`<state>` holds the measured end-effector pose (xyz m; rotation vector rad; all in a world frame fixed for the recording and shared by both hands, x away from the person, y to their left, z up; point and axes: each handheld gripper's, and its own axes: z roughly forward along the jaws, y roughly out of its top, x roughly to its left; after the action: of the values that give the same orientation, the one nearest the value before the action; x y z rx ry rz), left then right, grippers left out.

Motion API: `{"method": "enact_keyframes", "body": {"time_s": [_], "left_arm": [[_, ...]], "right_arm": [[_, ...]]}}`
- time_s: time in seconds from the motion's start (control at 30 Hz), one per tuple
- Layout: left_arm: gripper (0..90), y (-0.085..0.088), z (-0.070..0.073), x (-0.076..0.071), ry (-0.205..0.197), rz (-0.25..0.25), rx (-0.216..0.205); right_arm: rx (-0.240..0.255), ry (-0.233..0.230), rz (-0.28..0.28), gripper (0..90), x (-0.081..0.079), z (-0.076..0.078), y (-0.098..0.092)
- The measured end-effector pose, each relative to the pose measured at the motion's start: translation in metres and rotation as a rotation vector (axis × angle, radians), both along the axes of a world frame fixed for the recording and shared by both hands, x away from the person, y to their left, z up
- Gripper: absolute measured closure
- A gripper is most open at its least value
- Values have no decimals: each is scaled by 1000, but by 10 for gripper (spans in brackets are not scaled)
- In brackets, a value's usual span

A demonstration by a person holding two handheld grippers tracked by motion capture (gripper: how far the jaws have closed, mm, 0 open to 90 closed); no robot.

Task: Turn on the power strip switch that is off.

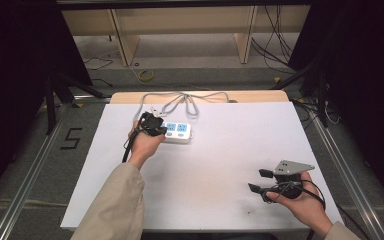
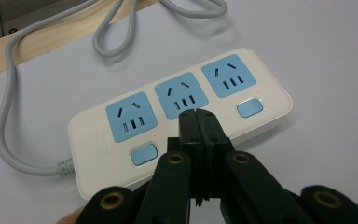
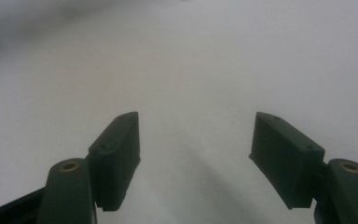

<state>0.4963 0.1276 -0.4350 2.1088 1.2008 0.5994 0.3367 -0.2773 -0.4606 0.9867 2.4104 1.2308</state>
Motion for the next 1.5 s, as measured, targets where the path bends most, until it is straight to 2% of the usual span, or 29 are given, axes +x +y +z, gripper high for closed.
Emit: {"method": "enact_keyframes", "body": {"time_s": [0.63,0.87,1.5], "left_arm": [[899,-12,-9,11,14,-2,6],[899,-14,-15,15,26,-3,25],[899,-16,-20,19,39,7,27]], "right_arm": [[-3,4,4,330,0,0,0],[-3,6,5,330,0,-1,0],[-4,9,8,328,0,-1,0]]}}
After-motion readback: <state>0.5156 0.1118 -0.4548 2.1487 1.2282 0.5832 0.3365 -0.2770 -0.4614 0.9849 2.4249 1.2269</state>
